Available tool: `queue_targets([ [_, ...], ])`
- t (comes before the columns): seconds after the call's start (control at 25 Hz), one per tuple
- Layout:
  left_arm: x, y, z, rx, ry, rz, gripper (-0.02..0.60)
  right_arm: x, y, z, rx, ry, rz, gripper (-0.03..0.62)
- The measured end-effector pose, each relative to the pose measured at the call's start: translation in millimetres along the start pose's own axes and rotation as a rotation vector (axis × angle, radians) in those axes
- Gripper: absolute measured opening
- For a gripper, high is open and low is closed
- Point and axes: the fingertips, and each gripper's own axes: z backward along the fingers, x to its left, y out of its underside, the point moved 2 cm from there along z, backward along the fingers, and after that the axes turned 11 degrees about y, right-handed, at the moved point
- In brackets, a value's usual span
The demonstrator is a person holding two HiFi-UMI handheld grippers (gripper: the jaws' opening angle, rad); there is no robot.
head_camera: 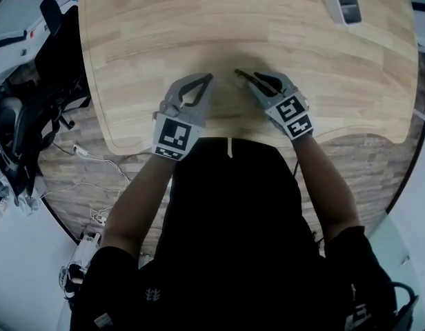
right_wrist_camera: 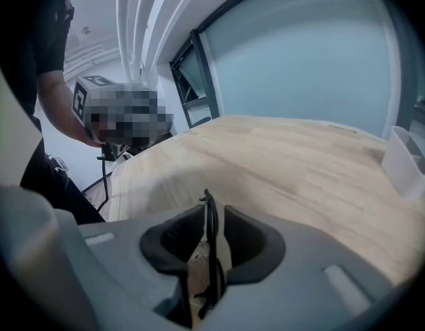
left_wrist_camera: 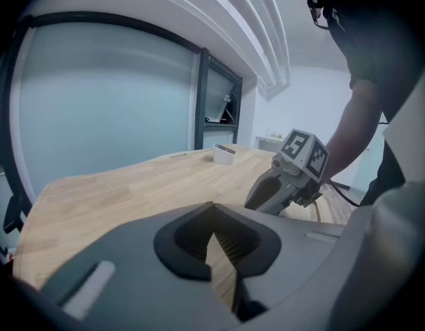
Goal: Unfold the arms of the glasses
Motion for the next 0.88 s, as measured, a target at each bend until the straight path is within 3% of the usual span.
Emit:
queue_targets([
  [0.28, 6.7, 10.4, 5.8, 0.013, 0.003, 0.020, 0.006, 2.6, 3.9, -8.0, 0.034, -0.010, 0.014, 0.018],
  [0.52, 1.5, 13.9, -7.0, 0.012, 0.082, 0.041, 0.011, 8.1, -2.0, 3.7, -0.026, -0.052, 0.025, 0.018],
  [0.64, -8.8, 16.7, -19.5, 0.011, 0.171, 0.059, 0.067, 9.8, -5.9, 10.9, -0.072, -0.067, 0.031, 0.018],
  [0.72, -18.4, 20.6, -29.8, 0.010, 0.235, 0.074, 0.153, 9.5, -9.1, 16.1, -0.115, -0.070, 0.030, 0.018],
  [0.88, -30.8, 30.1, -46.9, 0.021, 0.296, 0.088, 0.189, 11.2, -16.6, 28.0, -0.194, -0.071, 0.048, 0.018],
])
